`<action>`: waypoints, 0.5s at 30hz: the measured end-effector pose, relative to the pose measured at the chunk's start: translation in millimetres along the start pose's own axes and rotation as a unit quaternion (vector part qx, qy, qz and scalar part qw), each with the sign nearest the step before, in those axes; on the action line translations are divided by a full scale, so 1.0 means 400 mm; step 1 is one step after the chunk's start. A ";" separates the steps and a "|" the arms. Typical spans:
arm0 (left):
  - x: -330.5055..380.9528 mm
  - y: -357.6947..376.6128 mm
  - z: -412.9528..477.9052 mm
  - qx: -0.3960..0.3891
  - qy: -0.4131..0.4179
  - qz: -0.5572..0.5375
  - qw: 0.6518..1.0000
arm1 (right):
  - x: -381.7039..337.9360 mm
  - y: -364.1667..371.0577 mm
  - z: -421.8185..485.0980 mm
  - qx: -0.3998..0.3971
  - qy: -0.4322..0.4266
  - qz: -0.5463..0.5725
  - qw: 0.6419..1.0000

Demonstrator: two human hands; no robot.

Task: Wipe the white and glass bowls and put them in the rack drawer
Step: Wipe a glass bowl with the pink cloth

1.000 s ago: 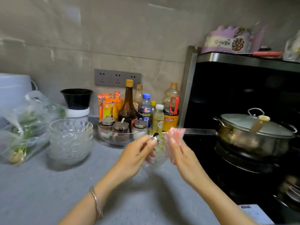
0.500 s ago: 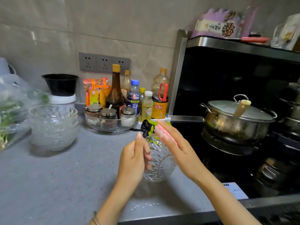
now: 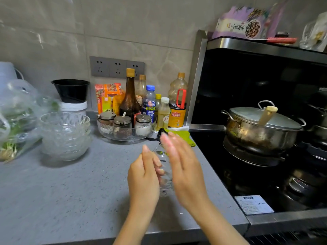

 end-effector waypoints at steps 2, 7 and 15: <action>0.000 -0.002 0.002 0.006 0.032 0.038 0.999 | -0.027 0.026 -0.016 -0.012 -0.112 -0.122 0.986; 0.025 -0.022 -0.024 -0.055 0.006 -0.020 0.998 | -0.009 -0.009 0.040 0.001 0.072 0.136 0.988; 0.005 -0.055 -0.014 -0.106 -0.016 -0.074 0.991 | 0.030 -0.062 0.046 0.031 0.265 0.242 0.933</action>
Point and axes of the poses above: each hand's wrist, its own z-axis towards the middle knuckle, its own y-axis out of the palm, x = y × z, the point moved 4 cm from there along z, towards the middle knuckle, and after that the axes turned 13 degrees about z, right-handed, at the moved point
